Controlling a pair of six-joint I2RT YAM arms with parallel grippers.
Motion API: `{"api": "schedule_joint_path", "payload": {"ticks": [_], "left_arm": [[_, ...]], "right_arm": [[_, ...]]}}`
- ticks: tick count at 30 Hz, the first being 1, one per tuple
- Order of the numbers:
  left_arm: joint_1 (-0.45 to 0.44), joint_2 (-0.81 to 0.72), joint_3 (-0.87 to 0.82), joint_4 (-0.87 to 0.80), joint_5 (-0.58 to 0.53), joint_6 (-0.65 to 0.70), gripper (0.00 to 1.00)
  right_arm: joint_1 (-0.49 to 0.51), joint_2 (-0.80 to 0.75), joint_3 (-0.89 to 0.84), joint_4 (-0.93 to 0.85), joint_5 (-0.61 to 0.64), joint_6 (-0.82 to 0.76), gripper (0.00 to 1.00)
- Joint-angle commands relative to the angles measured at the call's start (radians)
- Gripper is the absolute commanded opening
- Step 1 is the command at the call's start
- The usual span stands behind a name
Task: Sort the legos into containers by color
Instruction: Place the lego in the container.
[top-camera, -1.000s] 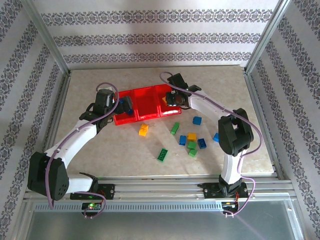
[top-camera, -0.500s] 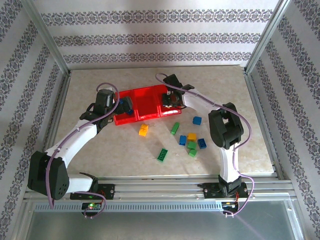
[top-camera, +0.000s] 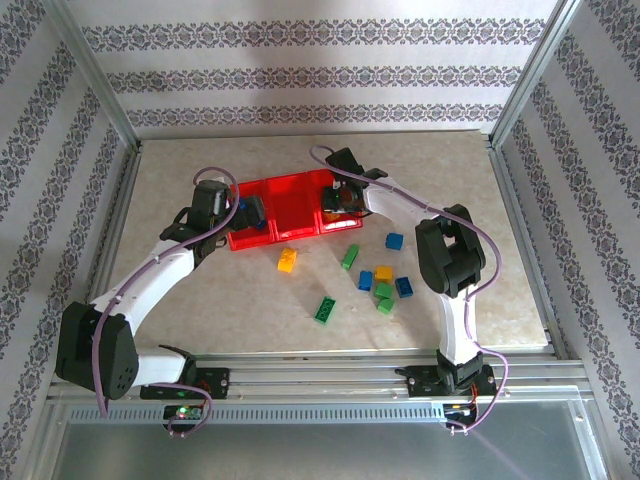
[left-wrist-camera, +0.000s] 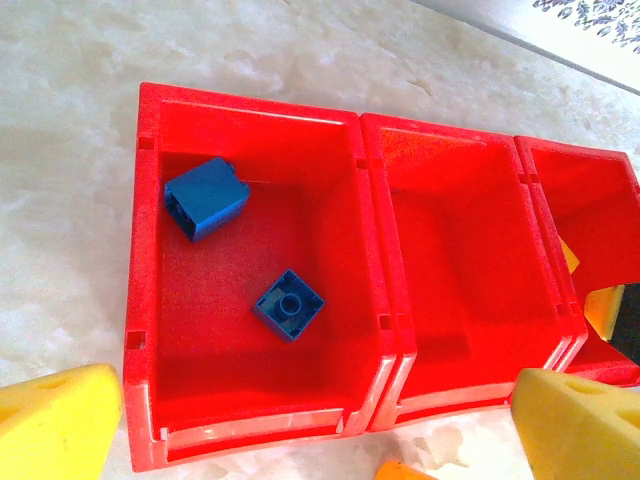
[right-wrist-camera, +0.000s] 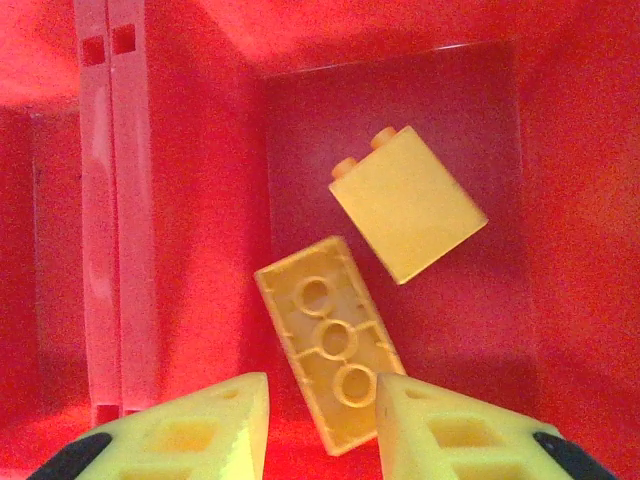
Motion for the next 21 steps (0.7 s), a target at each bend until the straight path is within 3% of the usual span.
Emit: {"api": "schedule_joint_path", "payload": {"ticks": [1,21], "left_arm": [[0.012,-0.012,-0.011,-0.020,0.006,0.016,1.00],[-0.016,-0.011,-0.017,-0.054,0.043,0.035,1.00]], "right_arm": [[0.012,-0.056,-0.007,0.003,0.015,0.001,0.34],[0.007,-0.388,-0.300,0.012,0.153,0.064,0.49]]}}
